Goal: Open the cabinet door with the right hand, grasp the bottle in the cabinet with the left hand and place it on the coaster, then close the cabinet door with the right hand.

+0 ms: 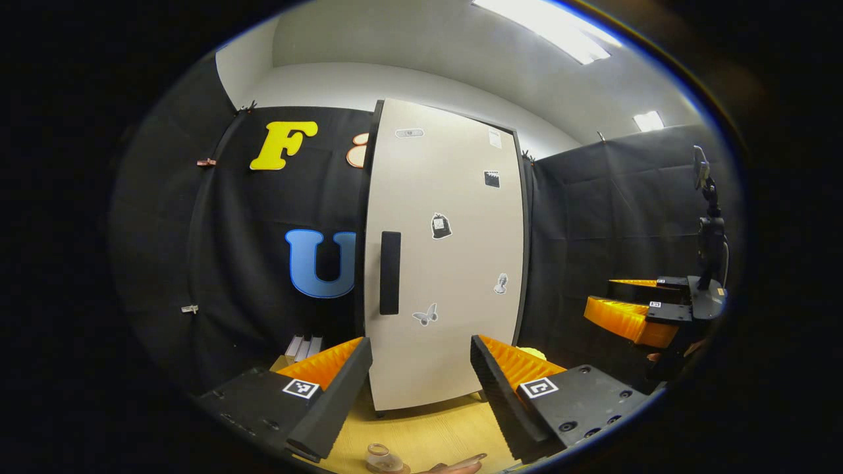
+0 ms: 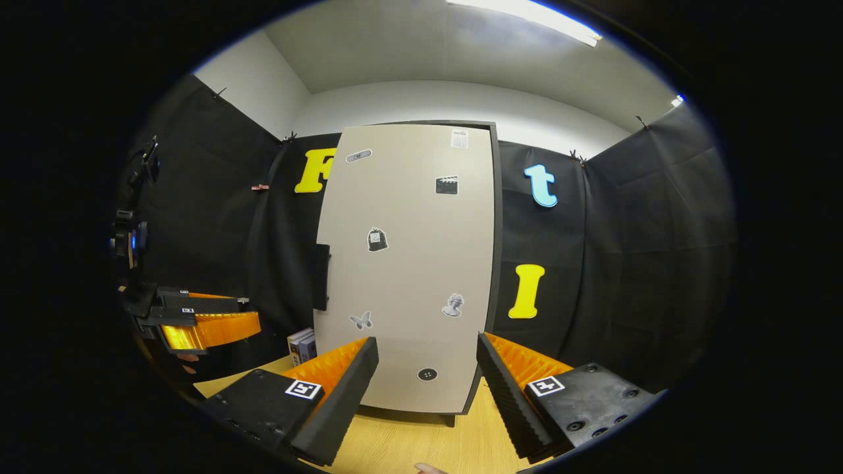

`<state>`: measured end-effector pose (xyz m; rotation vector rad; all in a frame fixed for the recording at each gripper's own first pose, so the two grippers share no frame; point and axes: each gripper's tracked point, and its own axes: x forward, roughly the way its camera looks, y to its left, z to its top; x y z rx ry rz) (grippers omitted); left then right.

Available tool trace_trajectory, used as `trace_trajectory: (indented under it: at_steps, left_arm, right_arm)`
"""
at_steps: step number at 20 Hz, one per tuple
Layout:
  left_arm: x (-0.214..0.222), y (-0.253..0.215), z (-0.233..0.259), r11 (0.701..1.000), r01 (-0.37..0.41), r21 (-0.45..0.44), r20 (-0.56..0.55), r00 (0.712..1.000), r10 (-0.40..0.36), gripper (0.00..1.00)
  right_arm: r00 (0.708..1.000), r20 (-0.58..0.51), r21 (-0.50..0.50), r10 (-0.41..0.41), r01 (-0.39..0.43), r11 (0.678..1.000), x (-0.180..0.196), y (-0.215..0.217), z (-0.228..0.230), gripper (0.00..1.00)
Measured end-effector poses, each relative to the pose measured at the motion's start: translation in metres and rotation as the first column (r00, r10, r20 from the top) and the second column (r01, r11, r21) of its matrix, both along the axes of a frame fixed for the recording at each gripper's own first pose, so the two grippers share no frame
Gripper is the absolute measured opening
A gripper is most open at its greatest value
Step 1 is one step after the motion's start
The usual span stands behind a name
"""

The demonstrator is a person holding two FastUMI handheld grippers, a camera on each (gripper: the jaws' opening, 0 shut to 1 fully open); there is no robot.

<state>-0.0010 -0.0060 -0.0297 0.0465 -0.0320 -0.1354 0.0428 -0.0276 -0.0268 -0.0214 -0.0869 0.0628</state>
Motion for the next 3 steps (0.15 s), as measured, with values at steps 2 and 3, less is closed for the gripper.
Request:
trace_trajectory:
  at_steps: [2, 3]
  left_arm:
    - [-0.001, 0.0012, 0.0002, 1.0, 0.004, -0.003, 0.001, 1.0, -0.004, 0.95]
    - [-0.0017, 0.0024, 0.0011, 1.0, 0.003, -0.003, 0.003, 1.0, -0.003, 0.95]
  right_arm:
    - [1.0, 0.003, -0.005, -0.005, 0.005, 1.0, 0.0004, 0.0007, 0.0006, 0.97]
    - [1.0, -0.001, -0.006, -0.005, 0.005, 1.0, -0.0003, 0.0018, -0.0006, 0.97]
